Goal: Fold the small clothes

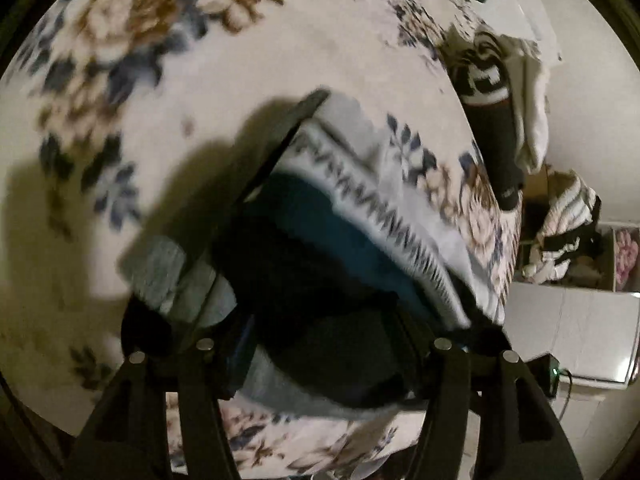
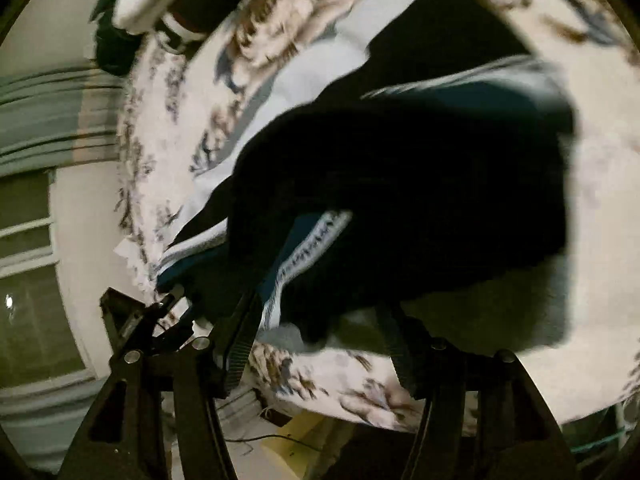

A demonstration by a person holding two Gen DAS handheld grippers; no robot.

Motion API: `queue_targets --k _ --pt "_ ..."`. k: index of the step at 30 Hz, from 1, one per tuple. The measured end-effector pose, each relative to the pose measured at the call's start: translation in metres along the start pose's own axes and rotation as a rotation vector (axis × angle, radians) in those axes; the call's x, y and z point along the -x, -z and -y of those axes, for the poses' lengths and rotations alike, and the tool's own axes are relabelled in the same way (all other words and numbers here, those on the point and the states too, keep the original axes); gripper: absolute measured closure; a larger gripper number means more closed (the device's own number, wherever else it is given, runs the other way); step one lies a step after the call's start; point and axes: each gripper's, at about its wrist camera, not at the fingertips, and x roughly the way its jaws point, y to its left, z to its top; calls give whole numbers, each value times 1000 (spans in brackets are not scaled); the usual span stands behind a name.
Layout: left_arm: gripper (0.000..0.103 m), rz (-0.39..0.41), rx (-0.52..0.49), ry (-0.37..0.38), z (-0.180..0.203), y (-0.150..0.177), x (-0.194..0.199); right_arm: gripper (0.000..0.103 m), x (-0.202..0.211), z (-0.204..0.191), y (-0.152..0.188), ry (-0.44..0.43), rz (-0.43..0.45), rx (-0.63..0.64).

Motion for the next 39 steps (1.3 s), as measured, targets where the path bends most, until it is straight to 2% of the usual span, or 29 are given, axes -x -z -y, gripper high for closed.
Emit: queue_targets --k 2,5,6,7,9,12,14,16,20,22,27,30,32,33,36,37,39 --pt "46 9 -24 -3 11 -8 5 41 -1 -20 -3 32 24 52" --pt "47 7 -85 -64 18 -13 1 41 11 -50 0 149 97 159" --pt "60 10 -85 -71 16 -15 -2 41 16 -55 0 183 115 173" --pt "77 7 -85 -72 14 -17 -4 41 20 -57 -1 213 129 165" --pt "84 26 -92 -74 13 -20 -4 41 37 -49 -3 240 164 110" --pt "88 81 -105 -71 18 -24 6 41 56 -42 -13 276 237 18" --pt "89 125 -102 -61 22 -28 15 41 70 -27 -17 260 288 -89" --pt "89 160 -91 -42 25 -35 23 41 74 -9 -20 200 308 -193" --pt "91 218 -66 -27 30 -55 33 41 69 16 -28 107 294 -327" --pt "91 229 -54 -15 32 -65 34 41 68 16 -29 99 303 -332" --pt "91 268 -65 -40 35 -81 36 41 85 -4 -27 -16 400 -247" --pt "91 286 -47 -43 26 -85 43 41 99 -18 -26 -13 444 -175" --pt "89 273 -26 -17 18 -84 48 41 107 -27 -26 62 446 -99" --pt "85 268 -39 -24 18 -82 50 41 109 -32 -25 113 442 -60" --pt "39 252 -137 -59 23 -71 54 41 109 -40 -22 297 421 86" --pt "38 249 -165 -67 25 -68 53 41 105 -43 -22 372 402 149" --pt "38 226 -222 -101 27 -63 47 41 98 -43 -20 464 373 228"
